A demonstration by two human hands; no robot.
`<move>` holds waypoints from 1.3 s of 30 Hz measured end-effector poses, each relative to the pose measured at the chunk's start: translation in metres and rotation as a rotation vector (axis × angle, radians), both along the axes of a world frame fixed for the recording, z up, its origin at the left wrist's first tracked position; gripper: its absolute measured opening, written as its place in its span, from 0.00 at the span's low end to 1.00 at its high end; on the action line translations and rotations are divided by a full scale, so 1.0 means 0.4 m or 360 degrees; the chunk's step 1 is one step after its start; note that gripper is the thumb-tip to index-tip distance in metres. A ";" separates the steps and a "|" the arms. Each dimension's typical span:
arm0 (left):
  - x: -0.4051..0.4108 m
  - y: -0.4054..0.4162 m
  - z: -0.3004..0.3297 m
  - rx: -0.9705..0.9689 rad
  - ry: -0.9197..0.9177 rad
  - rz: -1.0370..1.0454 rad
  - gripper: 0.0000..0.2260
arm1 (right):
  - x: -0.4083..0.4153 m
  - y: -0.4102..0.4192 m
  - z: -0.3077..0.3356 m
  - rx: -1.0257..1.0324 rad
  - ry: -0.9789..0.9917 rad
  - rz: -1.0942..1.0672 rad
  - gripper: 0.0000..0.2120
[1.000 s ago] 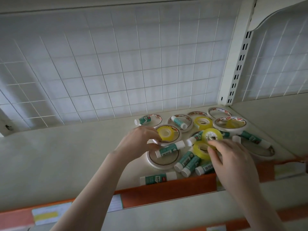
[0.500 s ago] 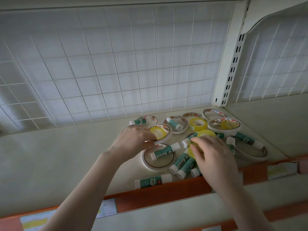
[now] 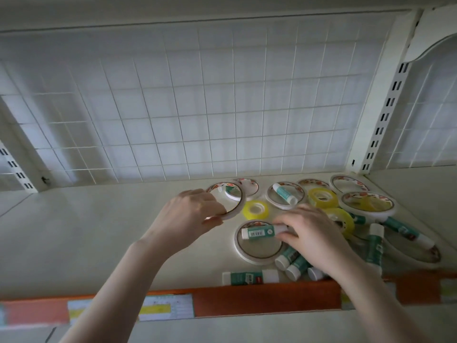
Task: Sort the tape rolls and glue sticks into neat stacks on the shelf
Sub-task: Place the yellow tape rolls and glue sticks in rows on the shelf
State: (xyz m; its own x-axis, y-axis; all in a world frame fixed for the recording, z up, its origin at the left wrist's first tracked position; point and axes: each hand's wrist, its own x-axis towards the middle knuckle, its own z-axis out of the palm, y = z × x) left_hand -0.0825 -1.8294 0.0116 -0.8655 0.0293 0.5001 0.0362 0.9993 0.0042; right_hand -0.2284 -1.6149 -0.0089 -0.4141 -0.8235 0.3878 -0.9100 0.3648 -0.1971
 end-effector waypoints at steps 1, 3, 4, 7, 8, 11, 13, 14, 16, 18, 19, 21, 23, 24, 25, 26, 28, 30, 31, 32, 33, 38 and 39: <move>0.017 -0.008 -0.002 -0.0003 0.0004 0.0041 0.05 | 0.000 -0.003 0.003 -0.0015 -0.0025 0.0017 0.13; 0.054 -0.026 -0.007 0.0010 0.0030 0.0140 0.05 | 0.000 -0.015 0.013 -0.0097 -0.0141 0.0066 0.12; 0.073 -0.037 -0.010 0.0016 0.0054 0.0193 0.05 | 0.001 -0.024 0.020 -0.0166 -0.0210 0.0098 0.12; 0.138 -0.069 -0.018 0.0044 0.0126 0.0315 0.04 | 0.015 -0.068 0.040 -0.0392 -0.0339 0.0175 0.10; 0.161 -0.081 -0.018 0.0061 0.0147 0.0344 0.05 | 0.024 -0.089 0.045 -0.0482 -0.0343 0.0190 0.10; 0.238 -0.125 -0.015 0.0063 0.0201 0.0445 0.08 | 0.067 -0.162 0.059 -0.0773 -0.0392 0.0232 0.11; 0.296 -0.162 -0.013 0.0046 0.0226 0.0510 0.09 | 0.106 -0.224 0.065 -0.0901 -0.0406 0.0265 0.10; 0.329 -0.182 -0.011 0.0038 0.0238 0.0550 0.09 | 0.129 -0.259 0.067 -0.0948 -0.0402 0.0281 0.10; 0.401 -0.226 -0.009 0.0023 0.0268 0.0631 0.09 | 0.183 -0.333 0.069 -0.1016 -0.0396 0.0330 0.09; 0.486 -0.277 -0.009 0.0003 0.0288 0.0699 0.10 | 0.253 -0.416 0.070 -0.1036 -0.0387 0.0400 0.10; 0.532 -0.305 -0.008 -0.0004 0.0291 0.0727 0.11 | 0.293 -0.457 0.071 -0.1025 -0.0378 0.0423 0.10; 0.634 -0.371 -0.006 -0.0010 0.0297 0.0784 0.12 | 0.380 -0.546 0.073 -0.1000 -0.0357 0.0447 0.10; 0.743 -0.445 -0.003 -0.0030 0.0314 0.0840 0.13 | 0.475 -0.639 0.078 -0.0996 -0.0336 0.0471 0.10; 0.799 -0.484 0.000 -0.0043 0.0323 0.0858 0.13 | 0.524 -0.686 0.082 -0.0993 -0.0331 0.0483 0.10; 0.854 -0.524 0.003 -0.0060 0.0329 0.0872 0.13 | 0.572 -0.735 0.086 -0.0986 -0.0328 0.0496 0.10; 0.909 -0.565 0.008 -0.0081 0.0328 0.0880 0.13 | 0.621 -0.785 0.091 -0.0979 -0.0328 0.0508 0.10; 1.014 -0.640 0.017 -0.0114 0.0308 0.0898 0.13 | 0.712 -0.881 0.099 -0.0966 -0.0341 0.0527 0.10; 1.110 -0.710 0.025 -0.0119 0.0294 0.0925 0.13 | 0.795 -0.973 0.109 -0.0957 -0.0351 0.0556 0.10; 1.155 -0.743 0.027 -0.0117 0.0285 0.0938 0.13 | 0.832 -1.019 0.114 -0.0950 -0.0358 0.0572 0.10; 1.195 -0.775 0.028 -0.0111 0.0274 0.0952 0.13 | 0.866 -1.061 0.118 -0.0938 -0.0363 0.0588 0.10; 1.232 -0.807 0.028 -0.0105 0.0269 0.0967 0.13 | 0.897 -1.103 0.121 -0.0923 -0.0365 0.0602 0.10; 1.345 -0.963 0.010 -0.0065 0.0252 0.1049 0.11 | 0.989 -1.302 0.125 -0.0928 -0.0402 0.0607 0.08; 1.354 -0.992 0.004 -0.0061 0.0241 0.1059 0.10 | 0.998 -1.338 0.125 -0.0940 -0.0398 0.0603 0.07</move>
State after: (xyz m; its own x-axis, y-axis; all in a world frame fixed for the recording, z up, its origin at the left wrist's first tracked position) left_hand 0.4590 -2.2262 0.0134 -0.6258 -0.4644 0.6266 -0.5885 0.8084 0.0115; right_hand 0.1708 -2.1500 0.0412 -0.2775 -0.6110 0.7414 -0.8545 -0.1957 -0.4811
